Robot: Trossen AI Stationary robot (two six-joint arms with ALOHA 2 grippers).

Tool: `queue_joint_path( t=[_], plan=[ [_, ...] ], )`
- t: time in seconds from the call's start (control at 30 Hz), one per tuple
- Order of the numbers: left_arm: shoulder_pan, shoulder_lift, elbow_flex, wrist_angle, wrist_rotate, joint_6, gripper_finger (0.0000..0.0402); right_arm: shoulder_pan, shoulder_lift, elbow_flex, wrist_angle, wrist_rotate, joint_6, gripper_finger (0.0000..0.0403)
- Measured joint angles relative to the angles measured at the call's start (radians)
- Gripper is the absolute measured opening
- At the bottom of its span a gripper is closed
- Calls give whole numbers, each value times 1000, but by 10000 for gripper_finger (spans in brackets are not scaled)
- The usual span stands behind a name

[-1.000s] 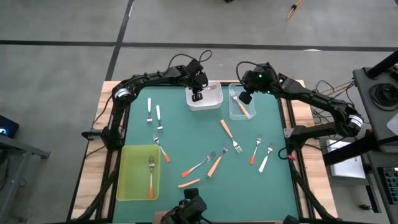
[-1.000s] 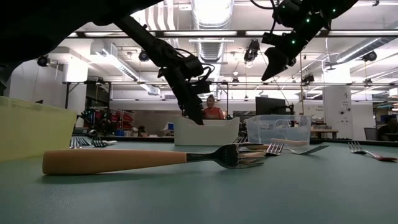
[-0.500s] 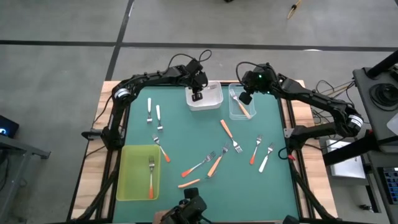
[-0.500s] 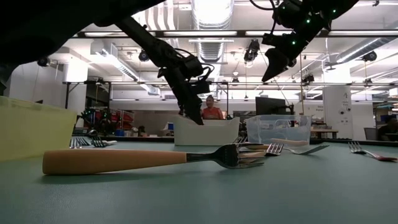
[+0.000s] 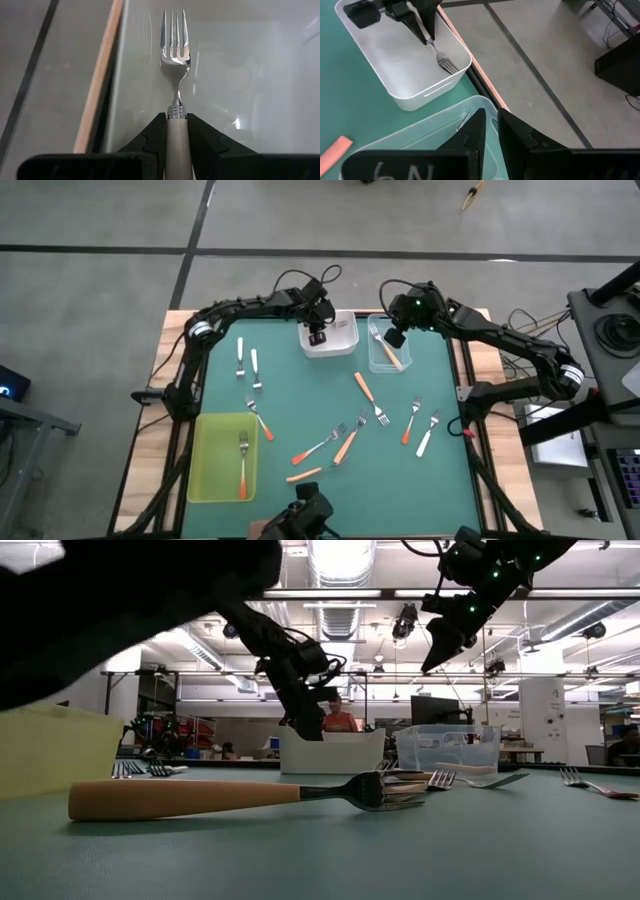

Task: Sort silverware by color (type)
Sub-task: Put the white fork into the white bin

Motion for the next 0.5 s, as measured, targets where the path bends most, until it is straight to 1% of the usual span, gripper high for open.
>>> queue_joint_path(
  t=[0.3, 0.5],
  plan=[
    [0, 19, 4, 9, 4, -22, 49, 0, 0, 0, 0, 0, 1, 38],
    [0, 19, 9, 11, 4, -25, 74, 0, 0, -2, 0, 0, 2, 38]
  ],
)
